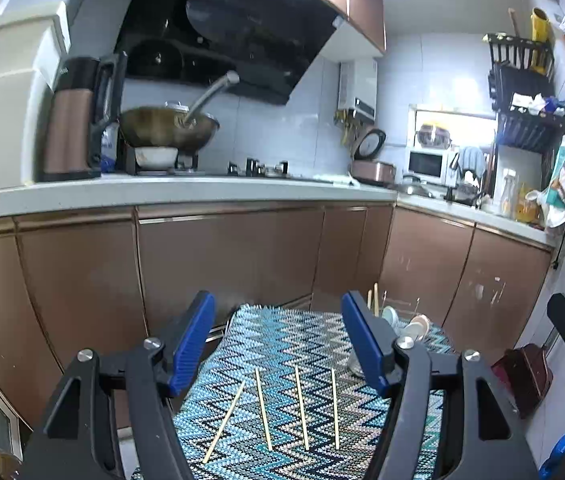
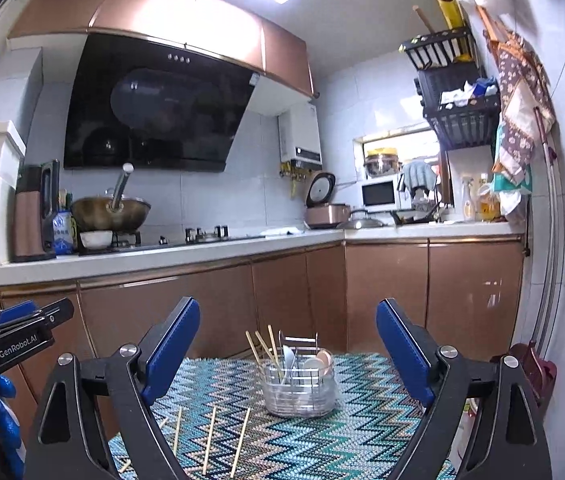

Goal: Organize utensils
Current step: 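Pull both grippers back from the holder and hover above the table, then lower both open grippers toward the remaining chopsticks on the cloth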

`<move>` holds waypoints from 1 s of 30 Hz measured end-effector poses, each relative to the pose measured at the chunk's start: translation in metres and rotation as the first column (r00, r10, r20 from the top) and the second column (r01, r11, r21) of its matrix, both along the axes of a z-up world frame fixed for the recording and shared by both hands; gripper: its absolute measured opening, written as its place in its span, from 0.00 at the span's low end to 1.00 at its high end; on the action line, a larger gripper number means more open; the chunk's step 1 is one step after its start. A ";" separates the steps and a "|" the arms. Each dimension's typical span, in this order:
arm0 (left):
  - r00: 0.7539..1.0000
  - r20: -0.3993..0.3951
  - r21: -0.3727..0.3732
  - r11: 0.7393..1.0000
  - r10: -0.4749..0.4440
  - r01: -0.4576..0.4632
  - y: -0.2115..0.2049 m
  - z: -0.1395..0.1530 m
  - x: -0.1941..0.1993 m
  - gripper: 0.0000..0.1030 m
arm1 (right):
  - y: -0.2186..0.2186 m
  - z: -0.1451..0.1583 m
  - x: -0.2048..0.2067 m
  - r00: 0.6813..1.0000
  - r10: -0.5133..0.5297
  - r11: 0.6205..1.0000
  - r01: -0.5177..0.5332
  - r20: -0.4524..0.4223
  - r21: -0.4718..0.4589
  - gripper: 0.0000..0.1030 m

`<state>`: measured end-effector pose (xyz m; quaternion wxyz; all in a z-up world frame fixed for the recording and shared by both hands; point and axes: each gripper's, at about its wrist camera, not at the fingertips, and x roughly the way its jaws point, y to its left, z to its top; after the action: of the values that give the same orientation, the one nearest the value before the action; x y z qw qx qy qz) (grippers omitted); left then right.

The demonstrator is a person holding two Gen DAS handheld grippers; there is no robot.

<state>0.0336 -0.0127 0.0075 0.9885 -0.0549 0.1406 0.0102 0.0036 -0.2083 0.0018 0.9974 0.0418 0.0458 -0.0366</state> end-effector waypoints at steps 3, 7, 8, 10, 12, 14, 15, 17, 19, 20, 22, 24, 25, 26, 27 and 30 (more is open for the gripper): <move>0.999 -0.046 -0.005 1.000 0.000 0.000 -0.001 -0.012 0.020 0.62 | 0.000 -0.009 0.016 0.999 0.010 1.000 -0.010 -0.039 -0.005 0.87; 0.994 -0.113 -0.012 1.000 0.005 -0.007 0.001 -0.031 0.049 0.62 | 0.001 -0.025 0.041 0.994 0.036 0.999 -0.037 -0.101 -0.011 0.87; 0.992 -0.123 -0.015 1.000 0.007 -0.008 0.002 -0.033 0.054 0.62 | 0.002 -0.028 0.046 0.993 0.043 0.999 -0.044 -0.113 -0.012 0.86; 0.988 -0.153 -0.024 1.000 0.008 -0.012 0.006 -0.042 0.068 0.62 | 0.004 -0.034 0.058 0.988 0.062 0.998 -0.064 -0.139 -0.016 0.87; 0.982 -0.190 -0.034 0.999 0.003 -0.009 0.012 -0.050 0.084 0.62 | 0.005 -0.040 0.069 0.983 0.080 0.996 -0.085 -0.167 -0.022 0.86; 0.972 -0.236 -0.048 0.999 -0.013 0.001 0.020 -0.059 0.101 0.62 | 0.008 -0.047 0.083 0.972 0.107 0.993 -0.114 -0.208 -0.023 0.86; 0.963 -0.267 -0.059 0.998 -0.024 0.008 0.026 -0.064 0.111 0.62 | 0.009 -0.051 0.090 0.966 0.123 0.991 -0.131 -0.230 -0.020 0.86; 0.945 -0.322 -0.088 0.996 -0.054 0.027 0.037 -0.076 0.129 0.62 | 0.011 -0.061 0.109 0.941 0.173 0.984 -0.179 -0.291 0.004 0.82; 0.919 -0.383 -0.134 0.990 -0.091 0.042 0.050 -0.088 0.148 0.62 | 0.016 -0.070 0.123 0.920 0.200 0.978 -0.208 -0.338 0.013 0.77; 0.906 -0.409 -0.154 0.987 -0.112 0.052 0.055 -0.095 0.156 0.62 | 0.019 -0.077 0.134 0.902 0.221 0.973 -0.229 -0.370 0.023 0.74; 0.871 -0.466 -0.192 0.979 -0.155 0.072 0.062 -0.111 0.174 0.62 | 0.024 -0.093 0.154 0.864 0.259 0.963 -0.267 -0.431 0.043 0.68; 0.820 -0.528 -0.245 0.964 -0.222 0.103 0.063 -0.133 0.192 0.61 | 0.030 -0.111 0.173 0.821 0.285 0.953 -0.297 -0.495 0.056 0.59; 0.802 -0.549 -0.255 0.961 -0.236 0.108 0.062 -0.141 0.198 0.61 | 0.033 -0.118 0.182 0.801 0.296 0.949 -0.310 -0.520 0.062 0.51; 0.780 -0.577 -0.258 0.960 -0.243 0.108 0.060 -0.151 0.205 0.59 | 0.038 -0.127 0.190 0.780 0.307 0.943 -0.325 -0.545 0.067 0.47; 0.759 -0.603 -0.255 0.961 -0.245 0.107 0.059 -0.162 0.212 0.53 | 0.042 -0.137 0.200 0.756 0.310 0.939 -0.338 -0.577 0.062 0.46; 0.703 -0.657 -0.282 0.954 -0.272 0.106 0.057 -0.187 0.232 0.47 | 0.053 -0.161 0.223 0.692 0.320 0.927 -0.370 -0.647 0.062 0.37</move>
<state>0.2656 0.0447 -0.1795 0.8480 -0.1426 0.5029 -0.0881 0.2262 -0.1552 -0.1594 0.9094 -0.0190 0.3922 0.1374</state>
